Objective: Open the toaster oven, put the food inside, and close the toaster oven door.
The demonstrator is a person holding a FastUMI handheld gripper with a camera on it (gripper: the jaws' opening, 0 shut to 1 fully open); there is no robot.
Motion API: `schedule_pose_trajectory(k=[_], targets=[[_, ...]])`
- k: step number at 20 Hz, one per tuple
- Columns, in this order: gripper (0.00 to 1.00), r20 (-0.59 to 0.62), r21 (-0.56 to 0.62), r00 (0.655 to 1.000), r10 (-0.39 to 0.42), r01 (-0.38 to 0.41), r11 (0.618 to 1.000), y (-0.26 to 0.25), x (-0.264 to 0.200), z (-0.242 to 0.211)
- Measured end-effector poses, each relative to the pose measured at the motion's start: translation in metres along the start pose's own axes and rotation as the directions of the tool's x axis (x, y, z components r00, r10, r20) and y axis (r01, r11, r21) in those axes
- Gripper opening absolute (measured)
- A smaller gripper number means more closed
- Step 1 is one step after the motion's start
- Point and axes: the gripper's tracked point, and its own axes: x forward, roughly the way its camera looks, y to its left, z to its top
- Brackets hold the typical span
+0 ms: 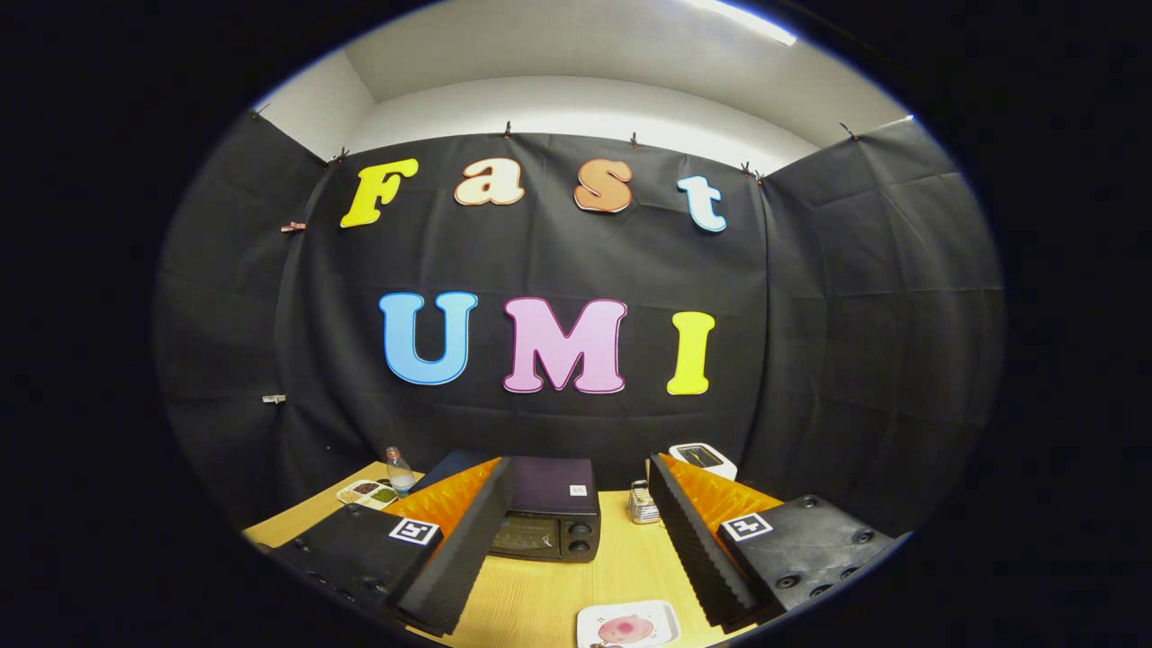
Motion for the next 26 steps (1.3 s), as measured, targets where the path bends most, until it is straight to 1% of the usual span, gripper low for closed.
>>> schedule_pose_trajectory(k=[5,7,11,13,19,22,26], targets=[[0.98,0.004,-0.003,1.000,-0.015,0.015,1.000,0.016,0.000,0.000],[0.97,0.005,0.010,1.000,-0.024,0.024,1.000,0.022,0.008,0.000],[0.98,0.008,0.014,1.000,-0.003,0.003,1.000,0.044,0.040,-0.007],[0.97,-0.041,0.046,0.998,0.046,-0.044,0.998,0.069,0.061,-0.028],[0.98,-0.148,0.120,0.978,0.144,-0.127,0.985,0.133,0.132,-0.091],[0.98,-0.199,0.144,0.968,0.151,-0.123,0.982,0.150,0.160,-0.125],[0.99,-0.323,0.134,0.938,0.127,-0.087,0.987,0.160,0.186,-0.184]])
